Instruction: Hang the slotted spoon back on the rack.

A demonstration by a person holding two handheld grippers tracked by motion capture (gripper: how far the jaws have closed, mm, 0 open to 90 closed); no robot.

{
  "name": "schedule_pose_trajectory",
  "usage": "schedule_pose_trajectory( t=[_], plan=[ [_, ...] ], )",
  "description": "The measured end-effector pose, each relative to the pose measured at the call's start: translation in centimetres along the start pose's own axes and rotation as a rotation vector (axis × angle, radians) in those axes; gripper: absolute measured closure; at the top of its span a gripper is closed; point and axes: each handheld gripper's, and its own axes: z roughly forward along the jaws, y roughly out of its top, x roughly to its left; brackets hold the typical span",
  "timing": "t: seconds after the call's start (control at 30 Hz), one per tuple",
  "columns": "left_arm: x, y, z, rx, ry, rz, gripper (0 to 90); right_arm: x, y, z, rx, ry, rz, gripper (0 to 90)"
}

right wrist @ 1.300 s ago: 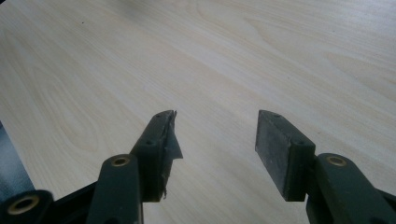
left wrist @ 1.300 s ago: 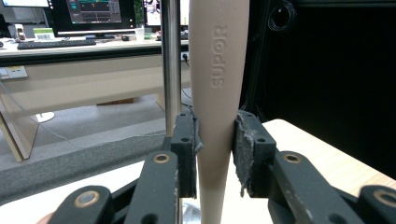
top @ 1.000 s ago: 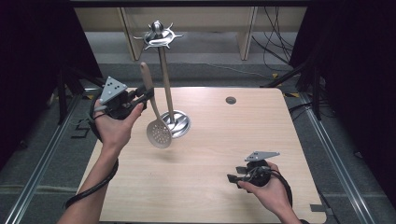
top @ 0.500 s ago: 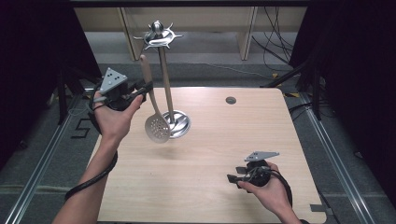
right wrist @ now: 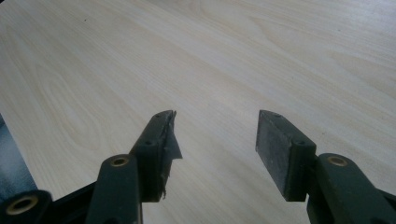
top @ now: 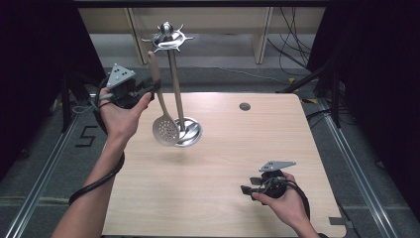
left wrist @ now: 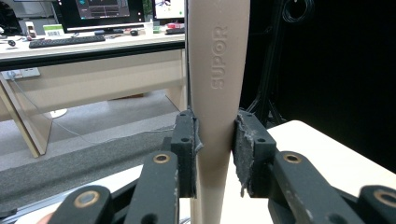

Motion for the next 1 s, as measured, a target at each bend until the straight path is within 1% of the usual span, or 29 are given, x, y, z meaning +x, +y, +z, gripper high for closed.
schedule_pose_trajectory(
  t=[0.07, 0.2, 0.27, 0.3, 0.33, 0.4, 0.43, 0.47, 0.6, 0.73, 0.87, 1.0],
  plan=[
    [0.1, 0.1, 0.1, 0.003, 0.003, -0.004, 70.3, 0.0, 0.0, 0.0, -0.005, -0.001, -0.008, 47.6],
    [0.2, 0.2, 0.3, 0.012, 0.004, -0.003, 70.3, 0.0, 0.0, 0.1, -0.014, -0.002, -0.005, 47.5],
    [0.3, 0.3, 0.4, 0.014, 0.006, -0.007, 70.3, 0.0, 0.0, 0.1, -0.008, -0.003, -0.007, 47.6],
    [0.3, 0.3, 0.4, 0.012, 0.005, -0.012, 70.3, 0.0, 0.0, 0.1, -0.014, -0.003, -0.005, 47.5],
    [0.4, 0.3, 0.4, 0.009, 0.009, -0.018, 70.3, 0.0, 0.0, 0.1, -0.006, 0.001, -0.008, 47.6],
    [0.5, 0.4, 0.5, 0.010, 0.011, -0.016, 70.3, 0.0, 0.0, 0.1, -0.005, 0.000, -0.009, 47.6],
    [0.5, 0.4, 0.6, 0.012, 0.011, -0.016, 70.3, 0.0, 0.0, 0.1, -0.014, -0.001, -0.006, 47.6],
    [0.5, 0.4, 0.6, 0.012, 0.011, -0.016, 70.3, 0.0, 0.0, 0.1, -0.007, 0.001, -0.008, 47.6],
    [0.6, 0.4, 0.8, 0.018, 0.014, -0.023, 70.3, 0.0, 0.0, 0.0, -0.007, -0.001, -0.010, 47.5],
    [0.7, 0.4, 1.1, 0.026, 0.016, -0.021, 70.3, 0.0, 0.0, 0.0, -0.006, -0.002, -0.009, 47.6],
    [0.7, 0.4, 1.3, 0.030, 0.013, -0.027, 70.3, 0.0, 0.0, 0.0, -0.007, -0.002, -0.010, 47.5],
    [0.7, 0.4, 1.6, 0.036, 0.011, -0.025, 70.3, 0.0, 0.0, 0.1, -0.015, -0.002, -0.007, 47.6]
  ],
)
